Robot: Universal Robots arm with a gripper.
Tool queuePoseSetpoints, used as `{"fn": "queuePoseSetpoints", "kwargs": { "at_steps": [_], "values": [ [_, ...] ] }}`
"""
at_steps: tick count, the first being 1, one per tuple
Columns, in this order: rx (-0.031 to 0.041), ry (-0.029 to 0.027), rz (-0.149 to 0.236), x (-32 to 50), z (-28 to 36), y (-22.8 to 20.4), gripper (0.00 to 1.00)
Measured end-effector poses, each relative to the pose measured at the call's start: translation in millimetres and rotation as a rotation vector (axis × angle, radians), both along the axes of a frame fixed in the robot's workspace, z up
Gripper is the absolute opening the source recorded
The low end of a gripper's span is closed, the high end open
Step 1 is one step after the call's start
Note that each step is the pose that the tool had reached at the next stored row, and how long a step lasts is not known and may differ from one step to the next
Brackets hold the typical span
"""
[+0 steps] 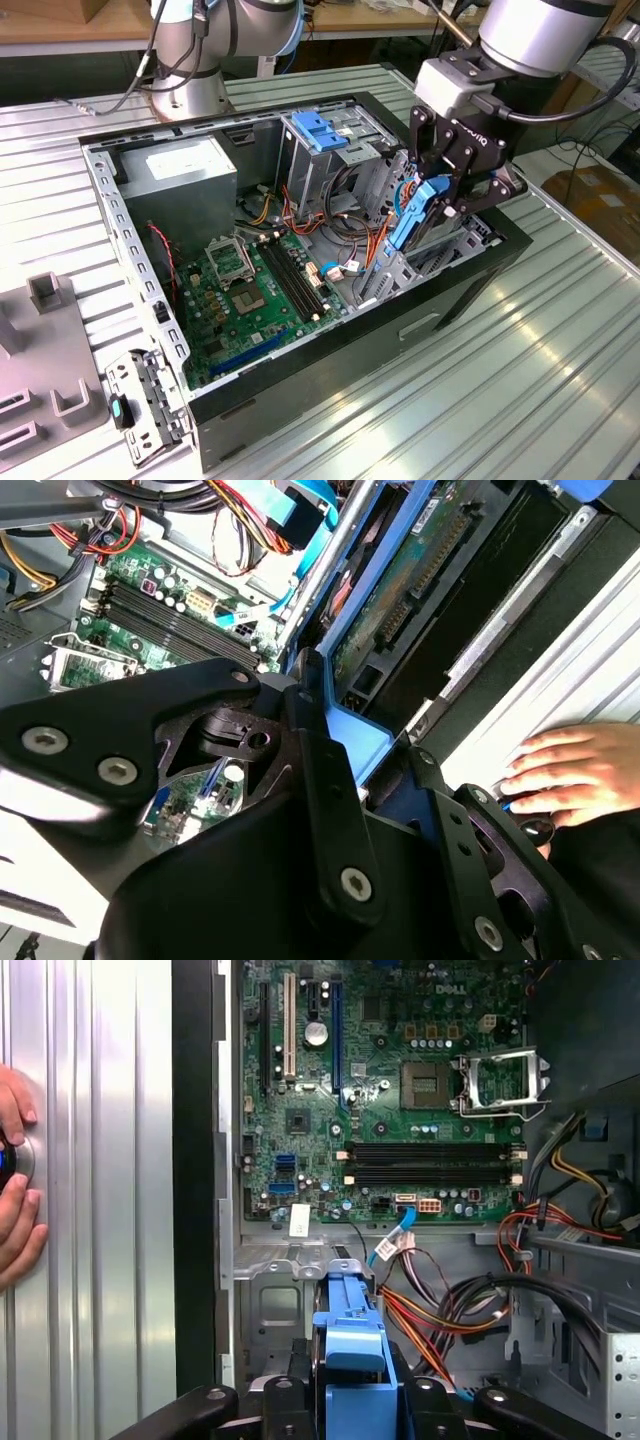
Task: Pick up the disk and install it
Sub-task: 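Pick up the disk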
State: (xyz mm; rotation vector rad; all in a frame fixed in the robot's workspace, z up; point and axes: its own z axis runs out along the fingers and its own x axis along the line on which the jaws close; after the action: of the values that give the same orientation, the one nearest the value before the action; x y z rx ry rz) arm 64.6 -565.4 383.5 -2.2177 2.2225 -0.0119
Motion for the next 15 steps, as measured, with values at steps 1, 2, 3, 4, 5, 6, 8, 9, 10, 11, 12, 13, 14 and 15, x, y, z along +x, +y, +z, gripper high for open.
{"fn": "queuePoseSetpoints", "kwargs": {
  "at_steps": [1, 2, 3, 4, 5, 6, 8, 9, 10, 11, 12, 13, 14, 15],
  "values": [
    [0.0, 0.0, 0.0, 0.0, -1.0, -0.1, 0.37],
    [0.0, 0.0, 0.0, 0.0, -2.4, -0.2, 0.37],
    [-0.0002, 0.0, 0.0, 0.0, -3.6, -0.3, 0.37],
    [-0.0001, 0.0, 0.0, 0.0, -5.3, -0.5, 0.37],
    [-0.0001, 0.0, 0.0, 0.0, -6.6, -0.6, 0.37],
    [0.0, 0.0, 0.0, 0.0, -7.6, -0.7, 0.37],
    [-0.0001, 0.0, 0.0, 0.1, -10.6, -0.9, 0.37],
    [-0.0002, 0.0001, 0.0, 0.1, -12.7, -1.1, 0.37],
    [-0.0003, 0.0001, 0.0, 0.1, -13.8, -1.3, 0.37],
    [-0.0004, 0.0001, 0.0, 0.1, -14.9, -1.6, 0.37],
    [-0.0003, 0.0001, 0.0, 0.1, -16.1, -1.7, 0.37],
    [-0.0003, 0.0001, 0.0, 0.1, -17.3, -1.8, 0.37],
    [-0.0002, 0.0, 0.0, 0.1, -18.3, -1.9, 0.37],
    [-0.0003, 0.0, 0.0, 0.1, -18.2, -1.9, 0.37]
  ]
}}
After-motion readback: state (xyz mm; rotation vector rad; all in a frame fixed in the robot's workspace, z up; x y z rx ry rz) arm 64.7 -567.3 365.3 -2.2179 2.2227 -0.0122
